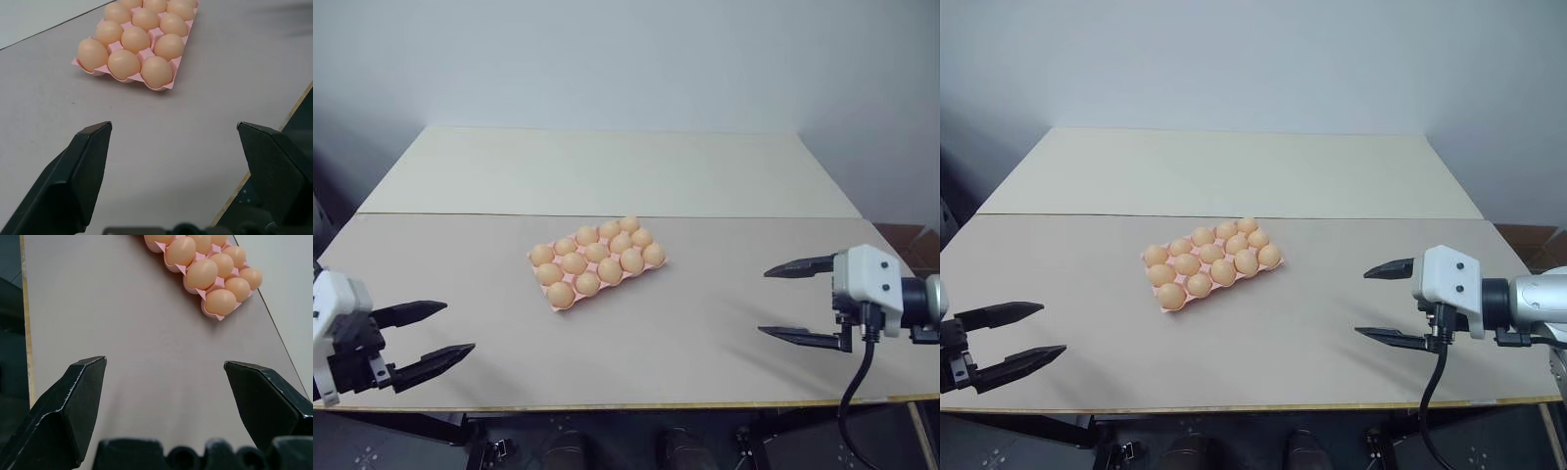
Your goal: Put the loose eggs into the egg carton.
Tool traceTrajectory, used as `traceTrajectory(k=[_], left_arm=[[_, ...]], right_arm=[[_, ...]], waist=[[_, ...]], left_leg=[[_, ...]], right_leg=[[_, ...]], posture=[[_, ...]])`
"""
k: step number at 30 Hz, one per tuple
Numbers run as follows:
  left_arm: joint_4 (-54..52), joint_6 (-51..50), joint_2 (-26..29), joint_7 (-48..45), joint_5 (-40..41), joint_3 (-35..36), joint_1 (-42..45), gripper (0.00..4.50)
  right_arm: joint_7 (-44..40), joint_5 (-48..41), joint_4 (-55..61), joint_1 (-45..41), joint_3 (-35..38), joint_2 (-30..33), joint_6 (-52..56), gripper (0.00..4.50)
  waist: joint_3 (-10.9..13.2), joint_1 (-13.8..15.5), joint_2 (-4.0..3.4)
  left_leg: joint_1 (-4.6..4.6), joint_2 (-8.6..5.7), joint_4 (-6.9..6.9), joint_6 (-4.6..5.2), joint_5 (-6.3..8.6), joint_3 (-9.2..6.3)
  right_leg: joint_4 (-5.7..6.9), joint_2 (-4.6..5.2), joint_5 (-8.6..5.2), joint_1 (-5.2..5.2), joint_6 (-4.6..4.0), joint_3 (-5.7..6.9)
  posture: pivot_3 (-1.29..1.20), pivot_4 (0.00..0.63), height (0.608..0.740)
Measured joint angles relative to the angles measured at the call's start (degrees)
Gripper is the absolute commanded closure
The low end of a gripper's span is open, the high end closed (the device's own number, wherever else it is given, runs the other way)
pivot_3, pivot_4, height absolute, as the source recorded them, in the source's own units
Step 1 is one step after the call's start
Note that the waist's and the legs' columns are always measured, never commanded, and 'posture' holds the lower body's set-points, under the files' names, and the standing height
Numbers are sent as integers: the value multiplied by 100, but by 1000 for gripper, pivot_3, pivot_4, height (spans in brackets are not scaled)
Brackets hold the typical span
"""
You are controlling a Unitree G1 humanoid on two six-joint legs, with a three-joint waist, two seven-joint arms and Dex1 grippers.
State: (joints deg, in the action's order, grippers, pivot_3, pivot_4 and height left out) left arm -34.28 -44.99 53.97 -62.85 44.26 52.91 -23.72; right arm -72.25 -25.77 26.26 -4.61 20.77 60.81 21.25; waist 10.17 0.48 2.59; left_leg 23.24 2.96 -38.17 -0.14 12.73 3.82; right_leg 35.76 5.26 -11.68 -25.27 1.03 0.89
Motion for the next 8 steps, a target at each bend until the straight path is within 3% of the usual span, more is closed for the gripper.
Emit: traceTrajectory(k=[8], left_arm=[[12, -173, 128, 39, 106, -4, 23, 38]], right_arm=[[41, 86, 10, 66, -34, 0, -71, 0]], waist=[[0, 13, 0]], left_leg=[[-2, 2, 0, -1, 1, -1]], right_leg=[[2, -3, 0, -1, 0, 1]], posture=[[0, 150, 740]])
